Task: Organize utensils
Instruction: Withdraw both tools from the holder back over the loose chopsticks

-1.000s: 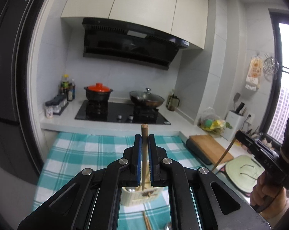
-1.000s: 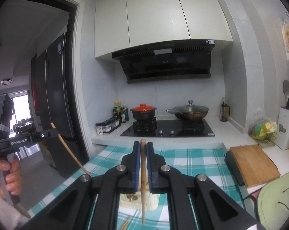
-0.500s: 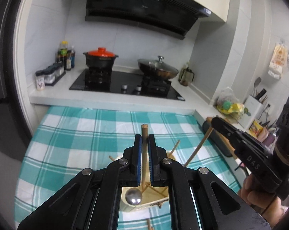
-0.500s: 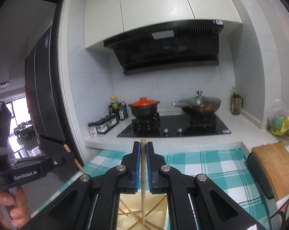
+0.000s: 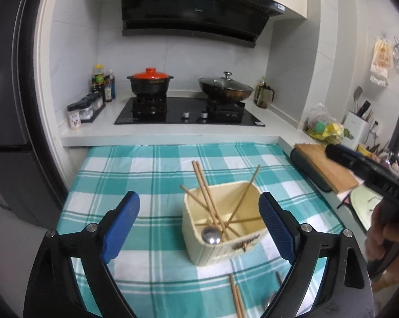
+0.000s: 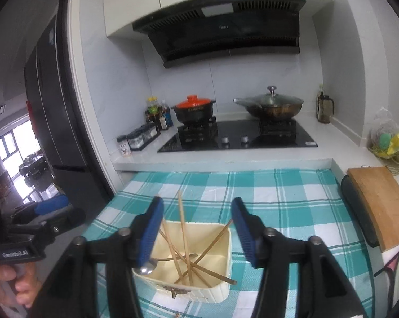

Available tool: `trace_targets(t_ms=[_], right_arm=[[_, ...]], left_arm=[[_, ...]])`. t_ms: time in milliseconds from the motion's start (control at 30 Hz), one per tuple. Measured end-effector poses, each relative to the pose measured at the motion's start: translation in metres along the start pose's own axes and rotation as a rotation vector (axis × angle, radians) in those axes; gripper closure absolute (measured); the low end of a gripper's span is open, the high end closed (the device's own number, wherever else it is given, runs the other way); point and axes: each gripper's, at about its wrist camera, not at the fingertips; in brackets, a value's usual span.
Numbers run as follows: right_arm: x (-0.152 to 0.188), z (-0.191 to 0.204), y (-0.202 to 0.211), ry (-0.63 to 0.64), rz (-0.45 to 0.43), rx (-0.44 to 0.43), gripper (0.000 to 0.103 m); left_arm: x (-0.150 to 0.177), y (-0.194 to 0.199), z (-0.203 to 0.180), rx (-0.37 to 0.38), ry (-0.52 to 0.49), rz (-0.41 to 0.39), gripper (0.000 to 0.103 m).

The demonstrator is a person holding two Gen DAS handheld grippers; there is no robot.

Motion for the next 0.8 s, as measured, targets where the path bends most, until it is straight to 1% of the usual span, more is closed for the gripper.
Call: trace_targets(t_ms=[100,167,233,300,367,433,467,567,633,733,800], right_arm=[[0.007,-0.002,0.053,0.040,-0.016,-0.006,0.045],[0.024,-0.011,0.086,0.059,-0.009,0.006,0.045],[0.050,-0.024,0.111,0.081,0.015,0.038,0.045],[0.089,-0.042,0.132,0.095,0.045,0.099,0.045],[0.133,-0.061,0.144,0.098,0.095,0.163,0.045],[0.183,-0.078,0.156,0.083,0.146,0.213,0.045],[0.205,-0.085,0.162,0.067,0.163,0.235,0.045],[0.262,-0.097,0.179,0.008,0.184,0.281,0.045],[0.287,-0.101,0.185,-0.033,0.192,0.288,0.045],[0.302,-0.100,0.185,-0.035,0.214,0.281,0.045],[0.303,-0.097,0.184,-0.020,0.199,0.287,0.045]], left_arm=[[0.040,0.031,-0.008,0.006,-0.048,0.055,0.004],[0.076,0.046,-0.015,0.020,-0.064,0.107,0.004],[0.119,0.056,-0.024,0.029,-0.057,0.162,0.004],[0.166,0.062,-0.036,0.023,-0.043,0.220,0.004],[0.209,0.066,-0.049,0.014,-0.005,0.271,0.004],[0.245,0.069,-0.062,0.021,0.058,0.309,0.004],[0.257,0.070,-0.068,0.024,0.082,0.321,0.004],[0.277,0.068,-0.085,0.026,0.100,0.344,0.004],[0.275,0.061,-0.094,0.049,0.068,0.361,0.004],[0.259,0.051,-0.102,0.047,0.026,0.319,0.004],[0.249,0.033,-0.104,0.048,0.007,0.317,0.004]])
Point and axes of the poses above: each gripper's, at about its wrist camera, not at the fingertips, and y roughly against the way its jaws point, z to its left, x to its underside, and after that the axes turned 14 degrees about -y, right-handed
